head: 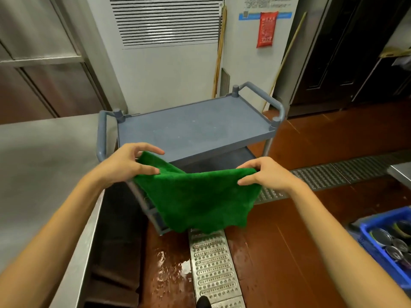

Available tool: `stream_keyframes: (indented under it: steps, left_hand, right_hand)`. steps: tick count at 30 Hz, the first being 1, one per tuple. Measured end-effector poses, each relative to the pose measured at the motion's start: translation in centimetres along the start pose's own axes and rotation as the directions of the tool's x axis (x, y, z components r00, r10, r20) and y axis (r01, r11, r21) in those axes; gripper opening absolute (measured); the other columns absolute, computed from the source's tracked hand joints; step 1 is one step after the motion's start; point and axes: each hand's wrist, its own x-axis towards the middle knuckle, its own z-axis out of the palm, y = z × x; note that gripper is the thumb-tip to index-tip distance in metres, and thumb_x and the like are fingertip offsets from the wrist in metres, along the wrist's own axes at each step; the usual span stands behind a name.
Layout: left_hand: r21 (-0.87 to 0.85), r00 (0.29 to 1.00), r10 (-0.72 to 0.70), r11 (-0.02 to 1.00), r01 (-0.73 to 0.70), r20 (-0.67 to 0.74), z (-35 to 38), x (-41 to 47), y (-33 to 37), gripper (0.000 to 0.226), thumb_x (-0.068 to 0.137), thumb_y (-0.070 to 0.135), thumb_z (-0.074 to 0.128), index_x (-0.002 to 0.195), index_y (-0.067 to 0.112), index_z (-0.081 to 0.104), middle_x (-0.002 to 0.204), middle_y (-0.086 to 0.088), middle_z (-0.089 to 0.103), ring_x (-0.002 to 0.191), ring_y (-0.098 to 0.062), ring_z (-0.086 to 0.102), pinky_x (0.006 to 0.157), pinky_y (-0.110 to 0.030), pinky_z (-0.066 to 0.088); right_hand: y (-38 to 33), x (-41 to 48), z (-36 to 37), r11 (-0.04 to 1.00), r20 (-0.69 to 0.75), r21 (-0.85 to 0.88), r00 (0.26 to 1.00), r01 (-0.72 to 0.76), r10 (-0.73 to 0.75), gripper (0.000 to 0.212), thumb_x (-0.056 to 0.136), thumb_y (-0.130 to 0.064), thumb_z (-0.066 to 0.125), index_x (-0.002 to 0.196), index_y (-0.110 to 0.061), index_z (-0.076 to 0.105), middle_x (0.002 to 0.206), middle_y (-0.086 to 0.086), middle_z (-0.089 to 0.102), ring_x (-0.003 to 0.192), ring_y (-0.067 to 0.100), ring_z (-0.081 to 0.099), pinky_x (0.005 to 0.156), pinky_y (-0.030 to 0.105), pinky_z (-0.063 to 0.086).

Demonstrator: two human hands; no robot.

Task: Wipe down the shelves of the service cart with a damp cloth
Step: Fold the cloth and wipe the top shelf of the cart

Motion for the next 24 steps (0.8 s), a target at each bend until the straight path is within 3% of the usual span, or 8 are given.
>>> stream_keyframes:
  steps: [2, 5, 7, 9, 12, 15, 19, 24]
  left_hand:
    - [0.055, 0.999, 0.043, 0.998, -0.043, 0.009, -1.7, 1.5, -0.4, 0.034, 0.081, 0.021, 0.078, 0.110, 0.036, 0.071, 0.108, 0.008, 0.071, 0.101, -0.014, 0.069, 0.076, -0.025, 0.060]
    - [0.149, 0.999, 0.035, 0.988, -0.038, 0.023, -4.1, 3.7, -1.3, 0.038, 0.074, 0.040, 0.079, 0.111, 0.035, 0.072, 0.111, 0.014, 0.071, 0.105, -0.011, 0.067, 0.091, -0.038, 0.057]
    - [0.304, 0.999, 0.005, 0.953, -0.017, 0.039, -5.3, 5.1, -1.8, 0.053, 0.063, 0.049, 0.086, 0.112, 0.034, 0.072, 0.113, 0.016, 0.068, 0.106, -0.008, 0.063, 0.095, -0.035, 0.053]
    - [0.486, 1.000, 0.012, 0.874, -0.013, 0.005, -6.1, 6.5, -2.4, 0.052, 0.059, 0.044, 0.091, 0.107, 0.031, 0.074, 0.103, 0.014, 0.068, 0.096, -0.009, 0.062, 0.087, -0.028, 0.050]
    - [0.642, 0.982, 0.145, 0.766, -0.033, -0.123, -7.4, 8.6, -3.8, 0.031, 0.068, 0.026, 0.089, 0.097, 0.027, 0.079, 0.085, 0.009, 0.066, 0.081, -0.011, 0.058, 0.072, -0.023, 0.046]
    - [0.688, 0.938, 0.188, 0.722, 0.068, -0.290, -8.9, 9.9, -5.2, 0.019, 0.073, 0.032, 0.085, 0.084, 0.038, 0.071, 0.092, 0.002, 0.060, 0.091, -0.021, 0.054, 0.076, -0.040, 0.051]
    - [0.700, 0.903, 0.113, 0.673, 0.238, -0.415, -11.0, 11.6, -5.8, 0.023, 0.071, 0.039, 0.085, 0.088, 0.029, 0.073, 0.106, -0.002, 0.053, 0.102, -0.023, 0.051, 0.076, -0.040, 0.047]
    - [0.666, 0.903, 0.048, 0.692, 0.278, -0.426, -13.7, 14.3, -6.5, 0.014, 0.078, 0.033, 0.082, 0.084, 0.026, 0.070, 0.077, 0.004, 0.063, 0.070, -0.017, 0.056, 0.058, -0.028, 0.039]
  right_hand:
    - [-0.5, 2.1, -0.7, 0.997, 0.030, -0.078, 1.000, 0.004, -0.002, 0.032, 0.082, -0.006, 0.073, 0.109, -0.022, 0.075, 0.097, -0.006, 0.077, 0.090, 0.009, 0.072, 0.085, 0.031, 0.058]
    - [-1.4, 5.2, -0.8, 0.981, 0.014, -0.193, 1.000, 0.023, -0.021, 0.022, 0.085, -0.012, 0.073, 0.104, -0.023, 0.076, 0.091, -0.008, 0.077, 0.086, 0.007, 0.071, 0.083, 0.031, 0.058]
    - [-2.2, 7.5, -0.6, 0.970, -0.028, -0.241, 0.998, 0.044, -0.052, 0.012, 0.084, -0.022, 0.076, 0.095, -0.026, 0.078, 0.085, -0.008, 0.076, 0.083, 0.009, 0.070, 0.079, 0.034, 0.059]
    - [-3.4, 9.7, -0.4, 0.947, -0.064, -0.312, 0.993, 0.071, -0.096, 0.007, 0.081, -0.031, 0.078, 0.087, -0.026, 0.078, 0.081, -0.005, 0.074, 0.082, 0.012, 0.068, 0.076, 0.038, 0.058]
    - [-5.3, 12.8, -0.4, 0.915, -0.106, -0.384, 0.979, 0.124, -0.177, 0.016, 0.081, -0.037, 0.078, 0.082, -0.021, 0.076, 0.077, 0.000, 0.071, 0.073, 0.010, 0.062, 0.064, 0.033, 0.051]
    - [-6.8, 15.8, -0.4, 0.915, -0.159, -0.357, 0.954, 0.186, -0.256, 0.018, 0.078, -0.037, 0.080, 0.075, -0.020, 0.076, 0.078, 0.005, 0.070, 0.076, 0.017, 0.064, 0.069, 0.040, 0.054]
    - [-8.3, 19.9, 0.2, 0.951, -0.257, -0.214, 0.927, 0.222, -0.274, 0.013, 0.077, -0.030, 0.082, 0.080, -0.019, 0.074, 0.082, 0.001, 0.073, 0.082, 0.015, 0.066, 0.071, 0.035, 0.056]
    - [-10.6, 25.6, 0.4, 0.943, -0.242, -0.195, 0.918, 0.271, -0.314, 0.013, 0.080, -0.029, 0.081, 0.083, -0.021, 0.071, 0.078, -0.008, 0.066, 0.077, 0.005, 0.060, 0.060, 0.021, 0.045]
